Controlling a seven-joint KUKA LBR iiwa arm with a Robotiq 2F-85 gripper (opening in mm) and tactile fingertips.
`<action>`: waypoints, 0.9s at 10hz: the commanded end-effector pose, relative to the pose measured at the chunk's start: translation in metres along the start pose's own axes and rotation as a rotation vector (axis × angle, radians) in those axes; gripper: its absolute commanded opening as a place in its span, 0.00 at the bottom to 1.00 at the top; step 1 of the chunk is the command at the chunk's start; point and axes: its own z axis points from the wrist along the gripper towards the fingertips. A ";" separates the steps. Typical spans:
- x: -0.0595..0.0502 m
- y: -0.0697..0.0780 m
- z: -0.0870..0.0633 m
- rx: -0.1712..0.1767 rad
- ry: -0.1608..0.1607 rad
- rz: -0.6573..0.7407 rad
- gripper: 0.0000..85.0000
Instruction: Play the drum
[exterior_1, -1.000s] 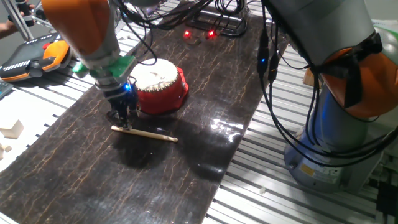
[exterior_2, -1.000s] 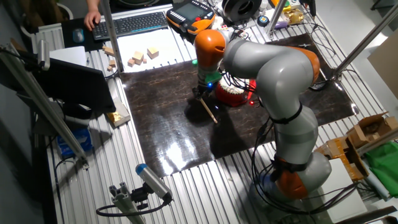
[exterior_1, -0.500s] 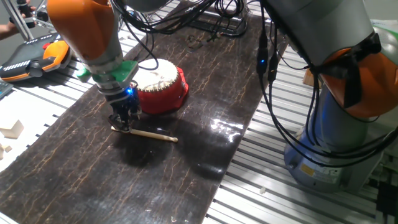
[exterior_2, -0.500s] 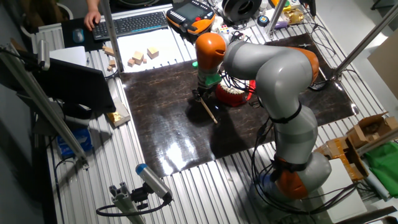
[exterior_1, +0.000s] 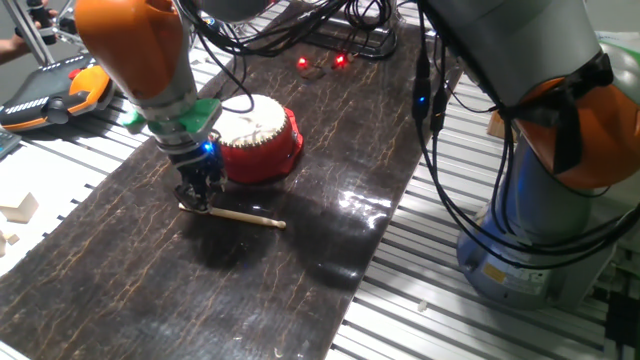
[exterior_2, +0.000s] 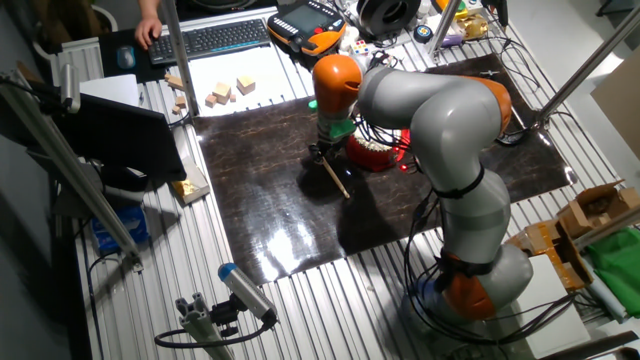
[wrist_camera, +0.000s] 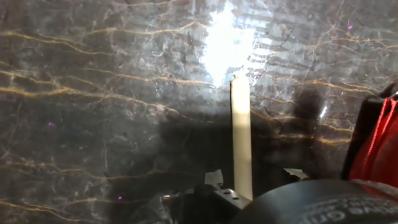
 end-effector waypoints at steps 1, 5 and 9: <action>0.000 0.000 -0.001 -0.002 0.001 -0.002 0.62; -0.002 -0.001 -0.007 0.004 0.008 0.017 0.64; -0.002 -0.001 -0.007 0.017 0.080 0.052 0.64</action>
